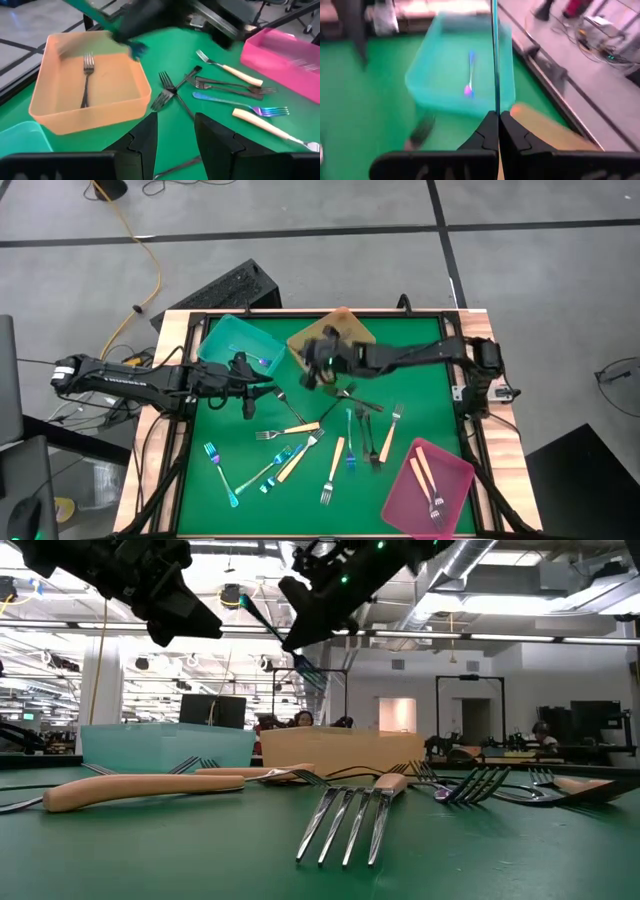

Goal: Sort silverware by color (type)
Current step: Put the blue fork into the blue bin

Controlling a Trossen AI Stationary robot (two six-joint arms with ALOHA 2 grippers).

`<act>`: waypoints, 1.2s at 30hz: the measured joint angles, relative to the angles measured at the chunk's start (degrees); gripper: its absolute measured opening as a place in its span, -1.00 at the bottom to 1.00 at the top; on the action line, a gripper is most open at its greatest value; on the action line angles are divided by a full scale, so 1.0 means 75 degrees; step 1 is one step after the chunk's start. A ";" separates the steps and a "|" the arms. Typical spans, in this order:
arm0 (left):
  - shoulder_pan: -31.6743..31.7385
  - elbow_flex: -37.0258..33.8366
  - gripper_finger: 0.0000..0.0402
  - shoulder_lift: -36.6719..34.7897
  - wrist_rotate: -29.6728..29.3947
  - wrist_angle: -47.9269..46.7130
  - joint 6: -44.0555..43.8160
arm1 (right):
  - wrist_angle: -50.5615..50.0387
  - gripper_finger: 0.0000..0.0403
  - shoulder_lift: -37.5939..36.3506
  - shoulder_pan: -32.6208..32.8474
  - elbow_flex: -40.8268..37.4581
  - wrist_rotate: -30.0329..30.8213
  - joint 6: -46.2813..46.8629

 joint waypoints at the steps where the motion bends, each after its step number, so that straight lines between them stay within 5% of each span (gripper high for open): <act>1: 0.0001 0.0001 -0.43 0.0004 0.0002 -0.0046 0.0000 | 0.0326 -0.91 0.0003 -0.0200 0.0000 -0.0371 0.0001; 7: -0.0005 0.0003 -0.43 0.0009 0.0006 -0.0208 0.0000 | 0.2711 -0.91 0.0638 -0.1071 0.0062 -0.2426 0.0516; 14: -0.0049 0.0003 -0.43 0.0006 0.0005 -0.0358 0.0082 | 0.3076 -0.91 0.2160 -0.1260 0.1657 -0.3134 0.0300; 22: -0.0126 0.0003 -0.43 0.0007 0.0085 -0.0849 0.0082 | 0.2168 -0.91 0.3663 -0.1583 0.3728 -0.4002 0.0191; 32: -0.0132 0.0003 -0.43 0.0009 0.0055 -0.0889 0.0079 | -0.0207 -0.91 0.5758 -0.1621 0.7020 -0.4010 -0.0392; 36: -0.0130 0.0003 -0.43 0.0009 0.0052 -0.0918 0.0076 | -0.0138 -0.91 0.5941 -0.1628 0.6870 -0.3490 -0.0392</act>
